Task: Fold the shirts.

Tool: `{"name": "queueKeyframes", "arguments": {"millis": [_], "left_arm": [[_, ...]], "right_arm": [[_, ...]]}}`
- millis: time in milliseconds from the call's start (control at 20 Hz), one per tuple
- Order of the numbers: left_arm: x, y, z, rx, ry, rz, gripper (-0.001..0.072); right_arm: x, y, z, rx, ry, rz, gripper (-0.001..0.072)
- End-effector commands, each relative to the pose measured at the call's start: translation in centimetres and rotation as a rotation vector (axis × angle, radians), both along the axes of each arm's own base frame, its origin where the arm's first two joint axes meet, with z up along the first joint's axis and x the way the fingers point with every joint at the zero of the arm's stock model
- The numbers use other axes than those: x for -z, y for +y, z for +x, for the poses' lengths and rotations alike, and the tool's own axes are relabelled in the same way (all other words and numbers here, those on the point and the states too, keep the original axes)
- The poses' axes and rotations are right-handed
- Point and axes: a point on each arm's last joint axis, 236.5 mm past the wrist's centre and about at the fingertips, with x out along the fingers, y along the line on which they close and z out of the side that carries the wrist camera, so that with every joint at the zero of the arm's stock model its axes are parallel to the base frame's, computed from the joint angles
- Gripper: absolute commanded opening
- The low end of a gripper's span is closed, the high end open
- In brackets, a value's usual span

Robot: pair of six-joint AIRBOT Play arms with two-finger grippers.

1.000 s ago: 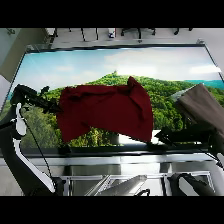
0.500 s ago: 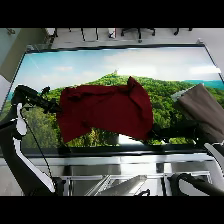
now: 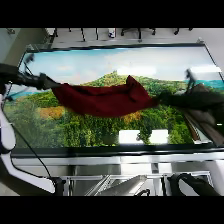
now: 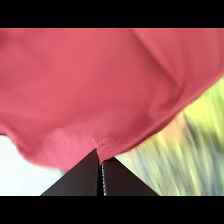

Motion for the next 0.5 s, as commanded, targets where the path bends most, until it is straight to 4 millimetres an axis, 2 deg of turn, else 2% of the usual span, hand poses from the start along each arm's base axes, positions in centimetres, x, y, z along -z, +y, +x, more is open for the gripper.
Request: {"name": "queueKeyframes", "arguments": {"millis": [0,50,100,150,200,250,300,350,400,450], "left_arm": [[-22.1,-2.9,-3.9,-0.177,-0.597,-0.023,0.0011],[-28.8,-2.9,-6.8,-0.266,-0.792,-0.014,0.0011],[-35.2,-2.7,-11.0,-0.359,-0.991,-0.001,0.0011],[-40.5,-2.2,-15.9,-0.451,-1.179,0.031,0.0011],[-44.1,-1.7,-20.4,-0.527,-1.327,0.078,0.0011],[-46.6,-1.2,-24.7,-0.604,-1.440,0.123,0.0011],[-48.3,-0.5,-28.6,-0.681,-1.516,0.161,0.0011],[-48.8,0.2,-31.3,-0.741,-1.552,0.210,0.0011],[-48.6,1.1,-32.8,-0.790,-1.553,0.269,0.0011],[-47.7,1.8,-33.2,-0.819,-1.521,0.323,0.0011]], "right_arm": [[-24.7,-0.1,-4.3,-0.025,-0.605,-0.094,0.0019],[-30.5,-0.1,-7.1,-0.015,-0.762,-0.137,0.0019],[-35.7,0.0,-10.5,-0.008,-0.911,-0.182,0.0019],[-39.4,0.2,-13.5,0.006,-1.020,-0.216,0.0019],[-42.4,0.4,-16.4,0.017,-1.115,-0.247,0.0019],[-44.6,0.6,-18.7,0.024,-1.186,-0.264,0.0019],[-46.1,0.8,-20.3,0.026,-1.235,-0.271,0.0019],[-46.9,1.0,-21.3,0.027,-1.266,-0.275,0.0019],[-47.2,1.1,-21.6,0.026,-1.275,-0.273,0.0019],[-46.9,1.2,-21.5,0.017,-1.264,-0.275,0.0020]]}}
